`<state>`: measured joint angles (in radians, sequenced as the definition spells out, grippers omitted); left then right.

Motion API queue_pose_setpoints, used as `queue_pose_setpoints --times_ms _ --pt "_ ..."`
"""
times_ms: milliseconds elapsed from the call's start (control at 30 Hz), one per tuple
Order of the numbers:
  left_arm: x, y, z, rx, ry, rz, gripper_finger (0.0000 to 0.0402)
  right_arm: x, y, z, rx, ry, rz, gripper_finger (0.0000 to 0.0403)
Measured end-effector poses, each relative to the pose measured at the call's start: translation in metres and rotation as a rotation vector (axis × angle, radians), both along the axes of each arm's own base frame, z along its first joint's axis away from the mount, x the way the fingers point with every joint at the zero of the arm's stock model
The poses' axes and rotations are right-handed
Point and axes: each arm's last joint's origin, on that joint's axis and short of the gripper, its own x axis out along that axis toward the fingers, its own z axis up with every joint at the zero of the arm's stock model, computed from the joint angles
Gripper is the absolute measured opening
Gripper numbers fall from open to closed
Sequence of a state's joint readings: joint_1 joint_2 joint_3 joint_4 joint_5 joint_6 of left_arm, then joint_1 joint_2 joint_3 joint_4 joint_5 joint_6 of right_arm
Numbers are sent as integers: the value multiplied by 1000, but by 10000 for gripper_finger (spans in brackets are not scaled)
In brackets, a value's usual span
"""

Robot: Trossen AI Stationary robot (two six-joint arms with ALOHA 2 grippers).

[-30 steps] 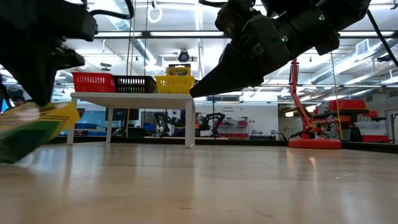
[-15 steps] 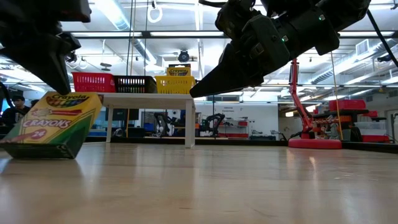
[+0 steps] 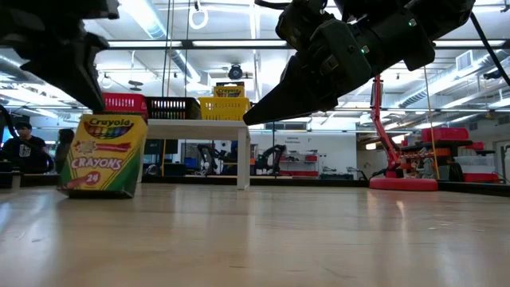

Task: Pick & Place Office Desk Supplies
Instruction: Put the crayon box into the yellow bin on the shelf

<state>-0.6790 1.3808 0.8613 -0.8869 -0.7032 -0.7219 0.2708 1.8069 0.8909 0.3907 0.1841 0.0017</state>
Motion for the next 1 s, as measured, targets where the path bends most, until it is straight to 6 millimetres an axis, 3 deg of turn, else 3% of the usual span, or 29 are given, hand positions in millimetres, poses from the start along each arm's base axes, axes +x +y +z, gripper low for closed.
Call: queue_pose_setpoints --times_ms 133,300,567,767,867,1000 --pt "0 4 18 79 37 8 3 0 0 0 0 0 0 6" --pt "5 4 40 184 -43 18 3 0 0 0 0 0 0 6" --pt "15 2 24 234 30 16 5 0 0 0 0 1 0 6" --pt "18 15 20 93 171 55 19 0 0 0 0 1 0 6" --pt "10 23 22 3 83 68 5 0 0 0 0 1 0 6" --pt "0 34 8 -201 -59 46 4 0 0 0 0 1 0 6"
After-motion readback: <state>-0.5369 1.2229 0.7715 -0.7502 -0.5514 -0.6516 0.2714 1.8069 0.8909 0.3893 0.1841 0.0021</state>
